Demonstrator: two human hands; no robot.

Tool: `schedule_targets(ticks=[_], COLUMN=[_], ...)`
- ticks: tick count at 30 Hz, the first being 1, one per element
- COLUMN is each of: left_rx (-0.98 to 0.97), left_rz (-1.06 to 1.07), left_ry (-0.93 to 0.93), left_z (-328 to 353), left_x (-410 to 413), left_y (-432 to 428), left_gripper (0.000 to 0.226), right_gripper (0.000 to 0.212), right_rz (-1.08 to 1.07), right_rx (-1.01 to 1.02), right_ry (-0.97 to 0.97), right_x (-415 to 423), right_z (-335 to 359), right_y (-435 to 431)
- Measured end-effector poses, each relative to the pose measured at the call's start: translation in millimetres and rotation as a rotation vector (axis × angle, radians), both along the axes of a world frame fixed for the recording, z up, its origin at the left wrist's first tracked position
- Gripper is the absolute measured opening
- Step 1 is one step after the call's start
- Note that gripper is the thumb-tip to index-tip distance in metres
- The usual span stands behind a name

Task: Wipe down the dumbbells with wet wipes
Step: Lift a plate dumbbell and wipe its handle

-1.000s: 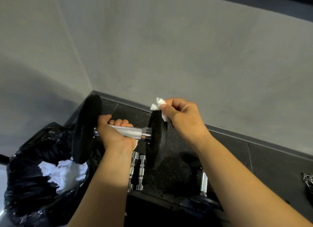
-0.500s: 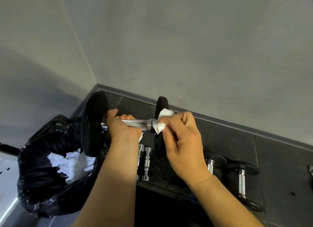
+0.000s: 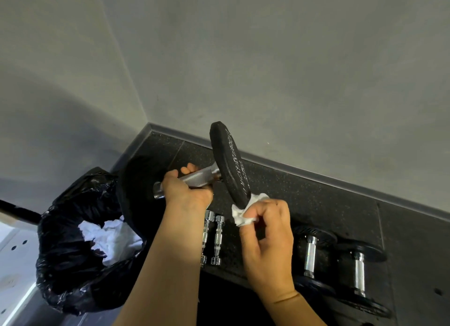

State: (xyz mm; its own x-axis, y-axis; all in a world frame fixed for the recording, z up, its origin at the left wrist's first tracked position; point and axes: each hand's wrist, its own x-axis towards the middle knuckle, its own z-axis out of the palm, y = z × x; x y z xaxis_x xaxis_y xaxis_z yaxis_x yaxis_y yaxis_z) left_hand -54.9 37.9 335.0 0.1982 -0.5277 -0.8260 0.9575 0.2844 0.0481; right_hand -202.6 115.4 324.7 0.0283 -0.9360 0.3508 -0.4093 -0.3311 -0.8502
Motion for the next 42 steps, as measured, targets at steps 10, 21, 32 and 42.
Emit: schedule_targets(ticks=[10, 21, 32, 42], left_rx=[0.017, 0.130, 0.106, 0.060], left_rz=[-0.222, -0.242, -0.322, -0.174], left_ry=[-0.084, -0.214, -0.261, -0.097], left_z=[-8.0, 20.7, 19.9, 10.6], left_x=[0.8, -11.5, -18.5, -17.8], left_y=[4.4, 8.5, 12.9, 3.8], left_gripper=[0.030, 0.035, 0.037, 0.035], right_gripper=[0.025, 0.012, 0.033, 0.023], right_rz=[0.017, 0.188, -0.021, -0.211], right_rx=[0.504, 0.188, 0.044, 0.510], right_ry=[-0.347, -0.226, 0.019, -0.094], right_x=[-12.1, 19.0, 30.2, 2.5], right_z=[-2.0, 51.6, 32.5, 3.5], right_y=[-27.2, 2.1, -73.4, -104.1])
